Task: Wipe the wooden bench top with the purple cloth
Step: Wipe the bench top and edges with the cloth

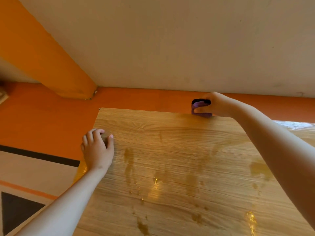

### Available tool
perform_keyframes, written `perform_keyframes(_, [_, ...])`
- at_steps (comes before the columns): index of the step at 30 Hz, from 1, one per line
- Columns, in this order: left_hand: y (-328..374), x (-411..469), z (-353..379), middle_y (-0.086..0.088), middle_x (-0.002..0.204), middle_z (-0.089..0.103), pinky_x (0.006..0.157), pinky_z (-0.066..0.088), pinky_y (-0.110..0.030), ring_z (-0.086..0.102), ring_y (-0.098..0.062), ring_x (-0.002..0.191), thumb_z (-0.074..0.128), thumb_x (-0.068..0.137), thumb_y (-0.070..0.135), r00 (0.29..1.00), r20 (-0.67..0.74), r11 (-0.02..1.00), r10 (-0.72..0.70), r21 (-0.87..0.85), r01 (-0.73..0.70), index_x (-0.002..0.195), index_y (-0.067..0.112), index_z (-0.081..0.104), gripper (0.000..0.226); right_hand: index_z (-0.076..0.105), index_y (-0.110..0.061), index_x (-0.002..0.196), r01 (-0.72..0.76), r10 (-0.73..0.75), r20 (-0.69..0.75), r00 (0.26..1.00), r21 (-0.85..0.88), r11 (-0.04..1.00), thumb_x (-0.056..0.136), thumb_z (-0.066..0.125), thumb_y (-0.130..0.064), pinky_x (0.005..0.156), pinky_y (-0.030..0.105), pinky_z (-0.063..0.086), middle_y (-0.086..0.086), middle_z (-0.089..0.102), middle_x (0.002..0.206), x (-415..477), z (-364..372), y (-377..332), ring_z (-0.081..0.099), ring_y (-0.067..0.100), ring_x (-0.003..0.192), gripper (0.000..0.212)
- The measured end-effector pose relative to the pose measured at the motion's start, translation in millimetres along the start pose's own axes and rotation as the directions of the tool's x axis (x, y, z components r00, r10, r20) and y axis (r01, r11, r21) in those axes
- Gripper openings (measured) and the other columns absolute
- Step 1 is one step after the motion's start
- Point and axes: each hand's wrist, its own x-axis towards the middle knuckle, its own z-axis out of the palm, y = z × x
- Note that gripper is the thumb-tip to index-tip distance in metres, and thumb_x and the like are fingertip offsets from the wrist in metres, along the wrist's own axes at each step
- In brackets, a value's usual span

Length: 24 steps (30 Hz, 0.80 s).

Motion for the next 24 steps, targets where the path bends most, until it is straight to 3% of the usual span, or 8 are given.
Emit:
perform_keyframes(2, [21.4, -2.0, -4.1, -0.012, 0.126, 0.054, 0.099, 0.032, -0.047, 0.045, -0.033, 0.120, 0.053, 0.095, 0.031, 0.999, -0.011, 0.997, 0.051, 0.057, -0.050, 0.118, 0.008, 0.056, 0.033, 0.065, -0.018, 0.096, 0.004, -0.004, 0.001, 1.000, -0.005, 1.000, 0.082, 0.069, -0.034, 0.072, 0.037, 0.049, 0.001, 0.066, 0.086, -1.9, -5.0, 7.1, 0.060, 0.021, 0.078, 0.021])
perform_keyframes(5, [86.7, -14.3, 0.3, -0.009, 0.127, 0.054, 0.101, 0.032, -0.040, 0.046, -0.028, 0.121, 0.045, 0.096, 0.035, 0.982, 0.026, 0.979, 0.188, -0.083, -0.185, 0.121, 0.009, 0.056, 0.038, 0.064, -0.017, 0.092, 0.018, -0.018, 0.034, 0.999, 0.023, 1.000, 0.084, 0.068, -0.031, 0.065, 0.031, 0.045, 0.000, 0.064, 0.082, -3.1, -7.1, 5.0, 0.057, 0.017, 0.071, 0.017])
perform_keyframes(8, [170.8, -32.0, 18.7, -0.003, 0.124, 0.055, 0.100, 0.032, -0.032, 0.048, -0.022, 0.118, 0.039, 0.092, 0.042, 0.912, 0.091, 0.905, 0.400, -0.194, -0.378, 0.120, 0.012, 0.057, 0.045, 0.063, -0.017, 0.089, 0.018, -0.021, 0.073, 0.997, 0.048, 0.999, 0.086, 0.067, -0.030, 0.065, 0.032, 0.045, 0.001, 0.064, 0.079, -5.2, -9.0, 5.4, 0.056, 0.019, 0.069, 0.014])
perform_keyframes(10, [218.9, -40.7, 30.5, -0.001, 0.125, 0.055, 0.102, 0.031, -0.033, 0.047, -0.020, 0.118, 0.046, 0.093, 0.038, 0.873, 0.107, 0.867, 0.476, -0.224, -0.445, 0.122, 0.013, 0.057, 0.039, 0.064, -0.015, 0.091, -0.009, 0.008, 0.080, 0.997, 0.020, 1.000, 0.086, 0.066, -0.033, 0.066, 0.032, 0.045, 0.003, 0.065, 0.081, -8.7, -14.4, 10.3, 0.056, 0.020, 0.070, 0.019])
perform_keyframes(15, [271.3, -52.8, 58.1, 0.001, 0.129, 0.053, 0.107, 0.029, -0.032, 0.043, -0.019, 0.123, 0.051, 0.095, 0.035, 0.866, 0.182, 0.873, 0.466, -0.252, -0.417, 0.127, 0.014, 0.054, 0.037, 0.063, -0.019, 0.093, -0.080, 0.091, 0.098, 0.991, -0.105, 0.991, 0.082, 0.065, -0.046, 0.072, 0.038, 0.047, 0.006, 0.069, 0.090, -32.4, -45.1, 45.5, 0.061, 0.024, 0.078, 0.029])
perform_keyframes(20, [272.0, -58.2, 77.8, 0.001, 0.109, 0.063, 0.098, 0.028, -0.029, 0.052, -0.020, 0.108, 0.044, 0.092, 0.035, 0.886, 0.148, 0.878, 0.439, -0.281, -0.387, 0.107, 0.015, 0.064, 0.032, 0.062, -0.017, 0.102, -0.168, 0.177, 0.098, 0.979, -0.090, 0.982, 0.085, 0.064, -0.042, 0.074, 0.034, 0.046, 0.005, 0.066, 0.095, -76.5, -83.8, 97.4, 0.062, 0.027, 0.087, 0.030])
perform_keyframes(24, [274.4, -58.5, 77.0, 0.003, 0.105, 0.064, 0.098, 0.029, -0.028, 0.053, -0.018, 0.105, 0.046, 0.090, 0.035, 0.894, 0.138, 0.877, 0.427, -0.303, -0.372, 0.104, 0.016, 0.066, 0.031, 0.062, -0.019, 0.095, -0.189, 0.194, 0.081, 0.978, -0.070, 0.980, 0.085, 0.064, -0.042, 0.069, 0.032, 0.043, 0.006, 0.067, 0.091, -99.3, -102.4, 124.3, 0.060, 0.024, 0.079, 0.025])
